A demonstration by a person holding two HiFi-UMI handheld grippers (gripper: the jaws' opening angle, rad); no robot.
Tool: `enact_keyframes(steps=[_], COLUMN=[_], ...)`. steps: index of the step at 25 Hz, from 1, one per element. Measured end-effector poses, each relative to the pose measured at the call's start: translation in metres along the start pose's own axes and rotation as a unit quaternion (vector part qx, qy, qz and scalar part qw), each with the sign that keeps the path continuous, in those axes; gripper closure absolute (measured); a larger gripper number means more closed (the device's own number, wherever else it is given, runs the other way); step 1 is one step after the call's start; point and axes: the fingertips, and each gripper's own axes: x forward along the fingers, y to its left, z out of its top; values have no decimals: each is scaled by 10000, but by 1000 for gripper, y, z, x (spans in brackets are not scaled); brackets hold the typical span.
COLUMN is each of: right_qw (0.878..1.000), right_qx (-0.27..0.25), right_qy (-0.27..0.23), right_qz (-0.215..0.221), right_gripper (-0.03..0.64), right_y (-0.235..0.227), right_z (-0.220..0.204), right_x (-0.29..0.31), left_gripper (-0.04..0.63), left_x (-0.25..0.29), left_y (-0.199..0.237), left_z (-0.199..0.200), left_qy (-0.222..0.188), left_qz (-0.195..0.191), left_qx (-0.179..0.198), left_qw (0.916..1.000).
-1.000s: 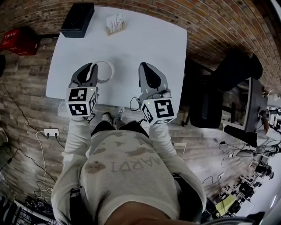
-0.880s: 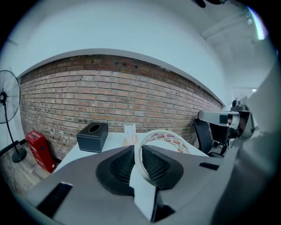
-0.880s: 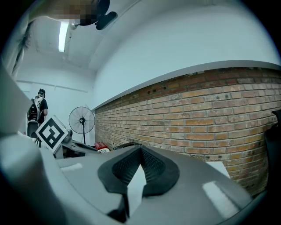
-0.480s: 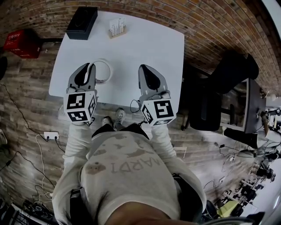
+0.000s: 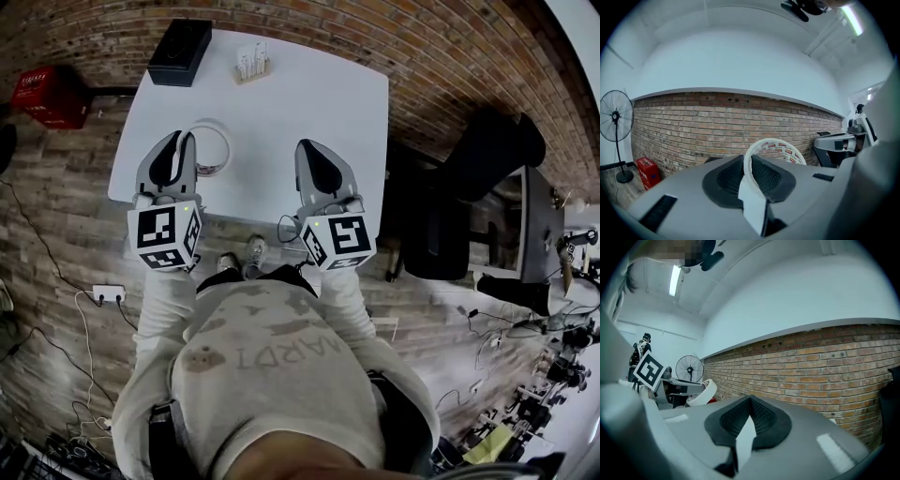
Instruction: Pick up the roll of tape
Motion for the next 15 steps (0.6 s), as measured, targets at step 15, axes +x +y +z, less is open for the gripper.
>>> enact_keyframes(steps=[15], right_qw=[9998], right_qx=[-77], right_qy=[-150], right_qz=[-70], right_gripper=[606], right_y=[25], right_z=[16], right_x=[-19], left_gripper=[537], left_x=[-46], left_y=[11], left_z=[37], left_qy=[-719], left_qz=[214], left_qx=[264], left_qw=[9968])
